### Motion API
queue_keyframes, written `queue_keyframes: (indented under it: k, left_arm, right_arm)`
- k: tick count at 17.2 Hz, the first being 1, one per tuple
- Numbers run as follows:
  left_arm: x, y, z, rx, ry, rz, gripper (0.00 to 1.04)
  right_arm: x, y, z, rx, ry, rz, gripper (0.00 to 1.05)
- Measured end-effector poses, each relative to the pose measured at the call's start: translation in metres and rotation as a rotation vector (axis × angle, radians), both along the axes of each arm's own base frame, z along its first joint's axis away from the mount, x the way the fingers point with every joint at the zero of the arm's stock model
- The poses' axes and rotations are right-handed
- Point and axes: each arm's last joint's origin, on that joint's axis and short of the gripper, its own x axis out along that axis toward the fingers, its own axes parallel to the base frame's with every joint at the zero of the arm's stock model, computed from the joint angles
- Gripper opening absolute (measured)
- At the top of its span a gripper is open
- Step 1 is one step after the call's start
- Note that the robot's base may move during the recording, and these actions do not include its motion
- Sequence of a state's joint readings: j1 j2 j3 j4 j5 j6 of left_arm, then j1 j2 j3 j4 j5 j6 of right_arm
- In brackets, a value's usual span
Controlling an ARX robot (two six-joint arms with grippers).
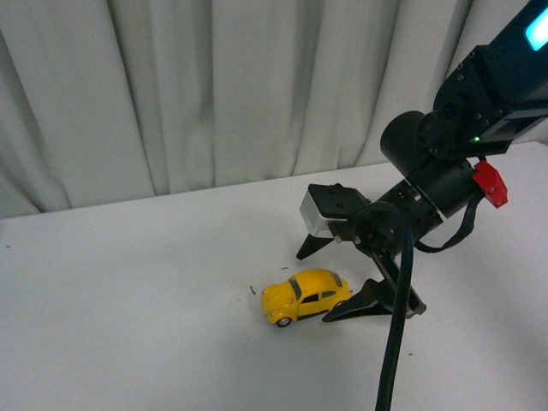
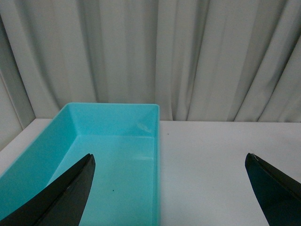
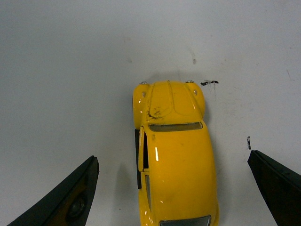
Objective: Wind up and store yellow beetle toy
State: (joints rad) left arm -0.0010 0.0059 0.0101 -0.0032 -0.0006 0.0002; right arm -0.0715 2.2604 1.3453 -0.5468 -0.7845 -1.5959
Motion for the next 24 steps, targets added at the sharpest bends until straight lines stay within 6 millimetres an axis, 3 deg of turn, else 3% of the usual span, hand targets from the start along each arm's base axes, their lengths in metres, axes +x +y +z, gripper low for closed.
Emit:
queue_keyframes:
  k: [5,10,11,17,24]
  left_arm:
    - [0.0,0.0,0.0,0.0,0.0,0.0,0.98]
    - [0.0,0.0,0.0,0.0,0.0,0.0,0.98]
    - [0.0,0.0,0.0,0.0,0.0,0.0,0.98]
    - [0.0,0.0,0.0,0.0,0.0,0.0,0.98]
    - [0.0,0.0,0.0,0.0,0.0,0.0,0.98]
  right_arm:
    - [0.003,0.007,-0.011,-0.038,0.011,0.062,0.97]
    - [0.007,0.012,-0.011,-0.052,-0.006,0.078,0.47]
    - [0.008,0.011,-0.011,-0.052,-0.003,0.073,0.43]
    - [0.015,0.019,-0.009,-0.033,0.033,-0.017,0.42]
    - [0.015,0.032,-0.012,-0.039,0.015,0.01,0.42]
